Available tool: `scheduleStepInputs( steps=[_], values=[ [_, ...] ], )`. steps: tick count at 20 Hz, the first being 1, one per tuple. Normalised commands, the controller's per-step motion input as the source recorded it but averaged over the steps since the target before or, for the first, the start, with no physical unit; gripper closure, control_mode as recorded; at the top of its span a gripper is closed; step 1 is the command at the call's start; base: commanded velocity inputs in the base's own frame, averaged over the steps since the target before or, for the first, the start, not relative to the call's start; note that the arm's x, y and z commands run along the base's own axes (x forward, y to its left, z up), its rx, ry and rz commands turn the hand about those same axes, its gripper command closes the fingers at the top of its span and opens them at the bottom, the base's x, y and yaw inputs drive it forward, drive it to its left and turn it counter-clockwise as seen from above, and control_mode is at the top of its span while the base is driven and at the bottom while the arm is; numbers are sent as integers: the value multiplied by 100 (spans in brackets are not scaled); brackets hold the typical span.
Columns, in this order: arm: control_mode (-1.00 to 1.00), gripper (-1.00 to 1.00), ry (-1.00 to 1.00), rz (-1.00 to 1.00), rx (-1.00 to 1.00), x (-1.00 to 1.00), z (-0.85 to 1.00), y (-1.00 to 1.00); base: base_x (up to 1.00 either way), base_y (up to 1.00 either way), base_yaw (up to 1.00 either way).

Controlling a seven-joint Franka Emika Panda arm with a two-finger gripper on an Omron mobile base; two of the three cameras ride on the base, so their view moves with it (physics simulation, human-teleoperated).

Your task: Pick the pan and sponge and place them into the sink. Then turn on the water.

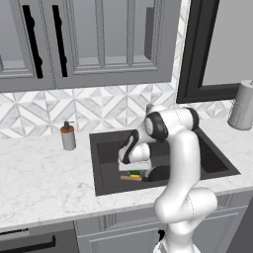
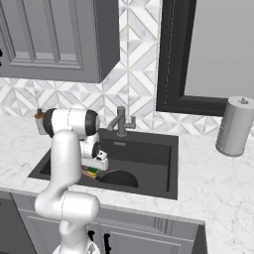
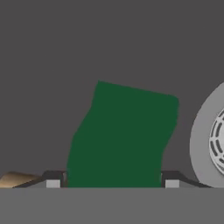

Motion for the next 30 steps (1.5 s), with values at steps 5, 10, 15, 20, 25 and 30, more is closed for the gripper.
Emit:
scheduleStepInputs(
  steps=[5,10,15,20,25,30],
  values=[
    [-100,-100,-15,0,0,-36,76,-18,0,0,0],
    [-100,-100,-18,0,2,-66,100,-17,0,0,0],
    [-100,-100,-11,0,5,-68,100,-15,0,0,0],
    [-100,-100,-9,0,6,-66,100,-3,0,0,0],
    [-100,-100,-5,0,7,-40,100,-20,0,0,0],
    [-100,-100,2,0,10,-1,85,-69,0,0,0]
  ],
)
